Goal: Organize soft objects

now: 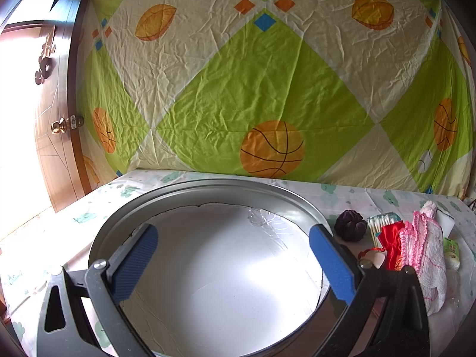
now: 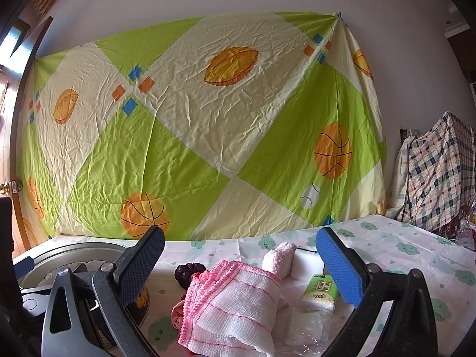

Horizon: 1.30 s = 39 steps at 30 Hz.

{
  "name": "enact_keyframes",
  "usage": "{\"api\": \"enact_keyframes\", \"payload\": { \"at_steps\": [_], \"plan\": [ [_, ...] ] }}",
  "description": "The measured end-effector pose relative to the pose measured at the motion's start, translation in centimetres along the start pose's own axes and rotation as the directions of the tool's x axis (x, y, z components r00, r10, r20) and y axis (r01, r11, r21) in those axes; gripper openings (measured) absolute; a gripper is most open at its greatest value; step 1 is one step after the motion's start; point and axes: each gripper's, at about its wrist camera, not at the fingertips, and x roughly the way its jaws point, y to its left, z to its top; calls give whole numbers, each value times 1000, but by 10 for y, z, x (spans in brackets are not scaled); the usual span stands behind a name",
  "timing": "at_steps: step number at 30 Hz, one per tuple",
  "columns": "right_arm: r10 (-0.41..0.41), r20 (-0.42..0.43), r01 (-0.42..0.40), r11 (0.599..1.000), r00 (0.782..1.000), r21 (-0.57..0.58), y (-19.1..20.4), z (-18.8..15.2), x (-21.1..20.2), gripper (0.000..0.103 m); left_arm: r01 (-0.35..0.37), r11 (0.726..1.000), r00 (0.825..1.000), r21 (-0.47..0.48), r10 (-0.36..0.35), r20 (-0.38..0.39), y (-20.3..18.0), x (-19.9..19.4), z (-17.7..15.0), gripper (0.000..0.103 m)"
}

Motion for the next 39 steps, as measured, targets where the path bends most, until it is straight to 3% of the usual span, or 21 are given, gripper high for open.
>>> {"api": "enact_keyframes", "payload": {
  "at_steps": [11,19,26,29,35,39],
  "plan": [
    [-41,10,41,999,999,-28,-16,2,4,102,24,999,1000,28,-24,-12,-6,1,-2,103],
    [-115,-21,114,990,993,-79,-59,1,18,102,42,999,999,34,-41,-24,-12,-1,-4,103],
    [-174,-28,170,979,984,-109,-102,1,24,102,109,993,993,42,-107,-50,-31,-11,-8,103],
    [-181,-45,176,980,982,-96,-117,1,27,102,170,983,984,67,-165,-70,-52,-17,-10,103],
    [-209,-62,202,974,976,-105,-135,2,31,101,319,937,943,140,-299,-143,-110,-28,-16,103],
    [-233,-72,229,972,970,-55,-151,5,30,101,367,913,923,176,-334,-193,-147,-28,-17,102]
  ]
}}
